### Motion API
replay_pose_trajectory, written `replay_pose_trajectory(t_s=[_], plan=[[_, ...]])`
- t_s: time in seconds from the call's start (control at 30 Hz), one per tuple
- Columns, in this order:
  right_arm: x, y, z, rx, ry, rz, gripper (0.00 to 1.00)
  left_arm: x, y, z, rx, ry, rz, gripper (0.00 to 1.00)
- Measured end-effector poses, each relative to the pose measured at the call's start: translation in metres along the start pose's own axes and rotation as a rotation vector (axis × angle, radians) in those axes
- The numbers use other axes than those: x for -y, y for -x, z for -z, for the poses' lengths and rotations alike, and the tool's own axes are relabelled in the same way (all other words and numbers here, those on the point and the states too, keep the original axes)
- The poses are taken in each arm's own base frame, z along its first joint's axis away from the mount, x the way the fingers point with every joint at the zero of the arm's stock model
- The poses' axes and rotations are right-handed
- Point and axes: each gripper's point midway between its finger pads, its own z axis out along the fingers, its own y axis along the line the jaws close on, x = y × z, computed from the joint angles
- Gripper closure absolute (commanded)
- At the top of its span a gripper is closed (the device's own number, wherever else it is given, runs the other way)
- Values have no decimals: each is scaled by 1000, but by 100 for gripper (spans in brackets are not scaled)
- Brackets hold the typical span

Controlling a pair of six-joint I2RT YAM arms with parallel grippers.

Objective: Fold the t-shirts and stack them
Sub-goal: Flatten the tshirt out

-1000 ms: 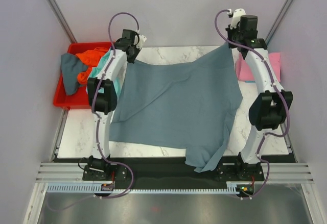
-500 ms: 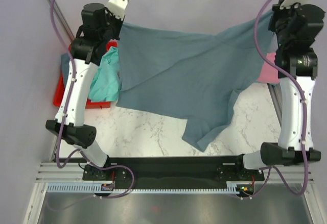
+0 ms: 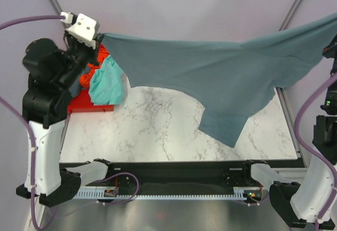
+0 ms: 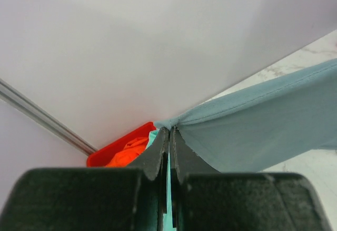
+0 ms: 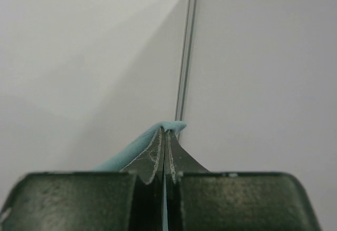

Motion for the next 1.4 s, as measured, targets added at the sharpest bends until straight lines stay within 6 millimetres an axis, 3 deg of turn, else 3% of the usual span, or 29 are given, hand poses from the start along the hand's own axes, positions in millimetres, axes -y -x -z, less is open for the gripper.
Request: replay_pose_trajectory(t_s=[0.17, 0.33, 0.43, 0.53, 0.6, 0.67, 0.8, 0.87, 0.9, 0.93, 1.03, 1.13, 1.2, 1.27, 1.4], plan=[[20, 61, 25, 127, -40, 0, 100, -1, 45, 50, 153, -25, -10, 98], [42, 125, 41, 298, -103, 34, 100, -15, 107, 84, 330, -6, -30, 98], [45, 138, 39, 351, -120, 56, 100, -24, 131, 90, 399, 19, -40, 98], [38, 129, 16, 345, -116, 71, 100, -26, 131, 77, 392, 26, -52, 98], [27, 108, -8, 304, -96, 77, 100, -25, 120, 58, 351, 24, -57, 98], [10, 75, -40, 237, -60, 79, 100, -21, 99, 31, 284, 15, -57, 98], [-39, -33, -116, 23, 50, 90, 100, -5, 38, -25, 100, -29, -46, 98], [-67, -104, -149, -110, 111, 99, 100, 6, 1, -52, -5, -57, -39, 98], [-77, -135, -159, -171, 131, 104, 100, 12, -20, -63, -63, -75, -36, 98], [-90, -182, -170, -262, 162, 114, 100, 19, -40, -74, -115, -92, -33, 98], [-114, -283, -180, -468, 213, 131, 100, 34, -88, -95, -243, -125, -29, 98], [-122, -344, -181, -595, 228, 134, 100, 40, -119, -113, -325, -127, -30, 98], [-123, -360, -183, -630, 225, 127, 100, 40, -133, -124, -361, -116, -33, 98], [-121, -358, -184, -631, 220, 112, 100, 39, -137, -132, -373, -106, -30, 98], [-114, -310, -179, -554, 216, 72, 100, 32, -123, -133, -343, -76, -12, 98]])
